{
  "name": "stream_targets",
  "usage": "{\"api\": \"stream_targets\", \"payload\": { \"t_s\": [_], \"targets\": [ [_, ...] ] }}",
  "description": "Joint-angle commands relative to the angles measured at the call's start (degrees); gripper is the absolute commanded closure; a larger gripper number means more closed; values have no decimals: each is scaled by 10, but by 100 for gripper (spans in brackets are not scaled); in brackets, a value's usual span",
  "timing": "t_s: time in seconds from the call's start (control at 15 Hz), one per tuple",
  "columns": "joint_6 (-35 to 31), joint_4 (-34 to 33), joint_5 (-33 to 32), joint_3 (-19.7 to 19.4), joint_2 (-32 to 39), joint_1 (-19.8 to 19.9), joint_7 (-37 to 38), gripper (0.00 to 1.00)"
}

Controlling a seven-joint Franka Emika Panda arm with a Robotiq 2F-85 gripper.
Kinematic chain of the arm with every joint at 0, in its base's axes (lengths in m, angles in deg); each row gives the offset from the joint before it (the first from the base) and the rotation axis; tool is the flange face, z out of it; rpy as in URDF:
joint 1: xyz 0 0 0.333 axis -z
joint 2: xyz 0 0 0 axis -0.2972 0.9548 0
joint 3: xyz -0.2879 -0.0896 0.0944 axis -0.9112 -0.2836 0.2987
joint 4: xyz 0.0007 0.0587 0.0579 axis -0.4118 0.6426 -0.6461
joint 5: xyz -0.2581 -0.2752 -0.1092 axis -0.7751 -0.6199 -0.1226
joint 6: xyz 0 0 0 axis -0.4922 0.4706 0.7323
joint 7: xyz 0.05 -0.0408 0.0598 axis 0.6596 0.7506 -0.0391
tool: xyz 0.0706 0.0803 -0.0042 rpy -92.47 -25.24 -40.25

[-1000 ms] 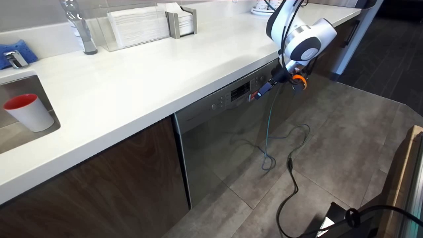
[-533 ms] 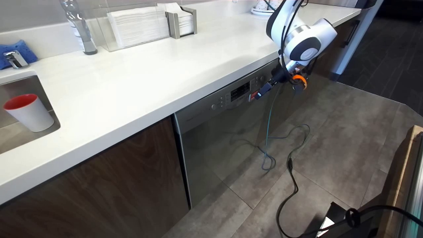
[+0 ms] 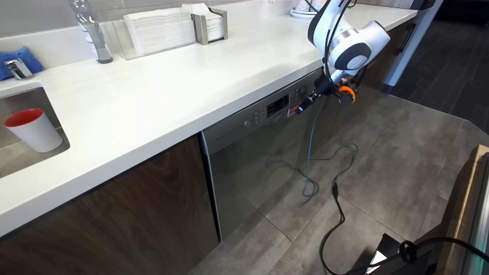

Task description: Slide the tab on the dishwasher

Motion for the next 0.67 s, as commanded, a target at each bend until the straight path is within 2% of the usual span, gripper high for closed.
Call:
{"api": "stream_targets", "payload": {
  "t_s": [0.0, 0.27, 0.47, 0.6],
  "targets": [
    [-11, -12, 24, 4, 2, -5, -23, 59],
    [-11, -3, 25, 3, -7, -4, -31, 90],
    [-10, 2, 27, 3, -14, -3, -42, 100],
    [-8, 7, 27, 3, -17, -2, -47, 99]
  ]
}}
